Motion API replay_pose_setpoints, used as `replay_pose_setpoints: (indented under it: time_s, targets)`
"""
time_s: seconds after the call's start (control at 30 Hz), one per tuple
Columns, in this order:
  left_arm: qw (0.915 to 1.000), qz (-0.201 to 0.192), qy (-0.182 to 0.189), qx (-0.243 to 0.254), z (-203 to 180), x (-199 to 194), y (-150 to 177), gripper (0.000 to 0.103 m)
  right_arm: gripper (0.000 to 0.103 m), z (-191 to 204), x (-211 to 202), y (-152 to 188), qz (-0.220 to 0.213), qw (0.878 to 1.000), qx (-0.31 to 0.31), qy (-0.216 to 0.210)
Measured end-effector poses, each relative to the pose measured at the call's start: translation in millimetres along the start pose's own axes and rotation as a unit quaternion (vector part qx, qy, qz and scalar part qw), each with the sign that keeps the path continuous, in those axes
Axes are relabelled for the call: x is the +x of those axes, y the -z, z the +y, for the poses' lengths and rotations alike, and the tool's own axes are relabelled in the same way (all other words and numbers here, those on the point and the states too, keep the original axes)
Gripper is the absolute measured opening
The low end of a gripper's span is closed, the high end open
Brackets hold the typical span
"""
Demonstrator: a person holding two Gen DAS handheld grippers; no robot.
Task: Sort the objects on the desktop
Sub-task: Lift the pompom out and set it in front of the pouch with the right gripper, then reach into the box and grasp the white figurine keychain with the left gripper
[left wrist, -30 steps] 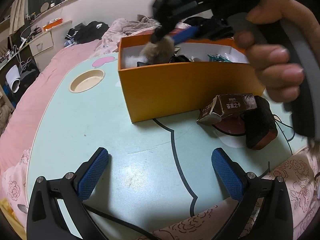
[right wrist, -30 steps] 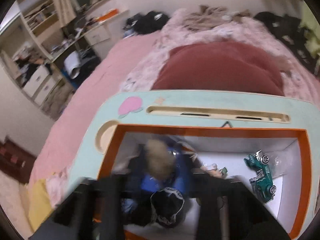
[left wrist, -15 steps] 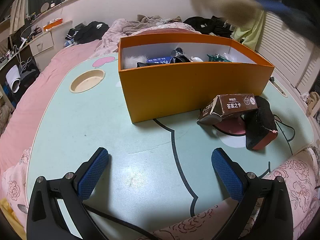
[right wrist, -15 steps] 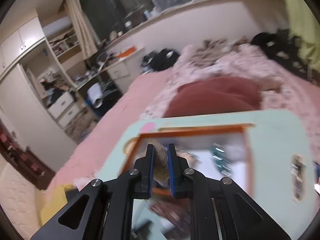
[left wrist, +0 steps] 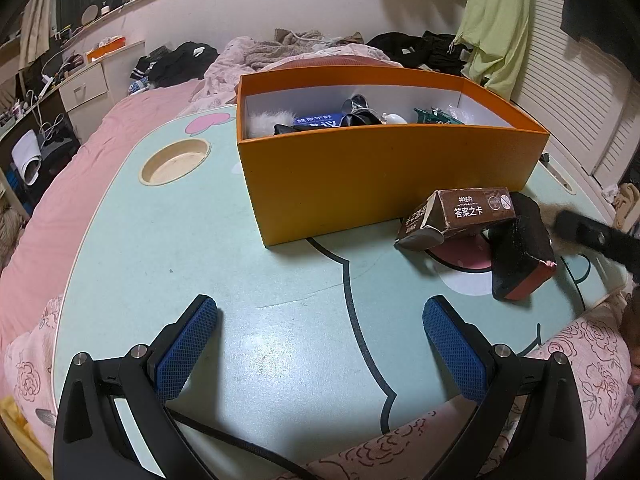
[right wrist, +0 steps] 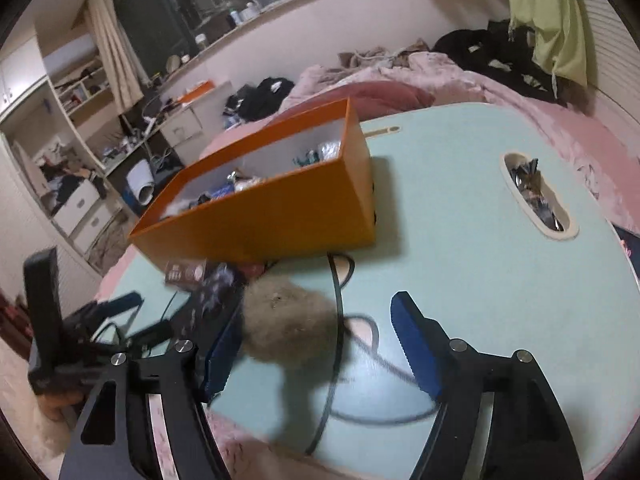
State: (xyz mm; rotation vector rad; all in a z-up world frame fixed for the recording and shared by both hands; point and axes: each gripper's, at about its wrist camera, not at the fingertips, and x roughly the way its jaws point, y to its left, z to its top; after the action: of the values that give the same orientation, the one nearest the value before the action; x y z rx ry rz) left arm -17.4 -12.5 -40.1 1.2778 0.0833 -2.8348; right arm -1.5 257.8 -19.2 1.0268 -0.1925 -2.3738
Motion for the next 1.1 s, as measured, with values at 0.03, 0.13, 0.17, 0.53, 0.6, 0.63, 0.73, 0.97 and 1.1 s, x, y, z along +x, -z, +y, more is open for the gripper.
replay_pose_setpoints:
  time_s: [0.03,0.13,0.17,0.53,0.6,0.63,0.73,0.97,1.1]
  targets:
    - [1.0,0.0,0.0,0.0,0,0,-1,0.103,0.084,1,-4,6,-0.006,1.0,-0.019,0.009]
    - [1.0,0.001,0.0,0.0,1,-1,-1,0.103,0.103,24,0,27,0.002,0.989,-0.125,0.08]
    - [1.0,0.0,-0.001,0.0,2,-2,-2,0.103,0.103,32,6,31,0.009,0.982,-0.156,0.103]
    - [1.0,0.001,0.002,-0.003,7,-8,-4,0.103,0.103,24,2,33,0.007,0.983,-0.154,0.096]
    - [0.9997,-0.004,0.019,-0.011,11,-12,-6,0.103,0.103,27,2,32,0.007,0.983,-0.154,0.096]
    - [0.9996,-0.01,0.023,-0.014,14,-18,-5,0.103,0.103,27,1,33,0.007,0.983,-0.154,0.096]
    - [0.9983,-0.042,0.034,-0.019,17,-39,-11,0.094,0.103,27,2,32,0.007,0.983,-0.154,0.096]
    - [0.9928,-0.042,0.111,-0.015,-2,-66,-86,0.038,0.103,27,1,32,0.007,0.983,-0.154,0.096]
    - [0.9908,0.028,0.132,0.0,-25,-30,-132,0.025,0.103,27,1,32,0.007,0.983,-0.154,0.096]
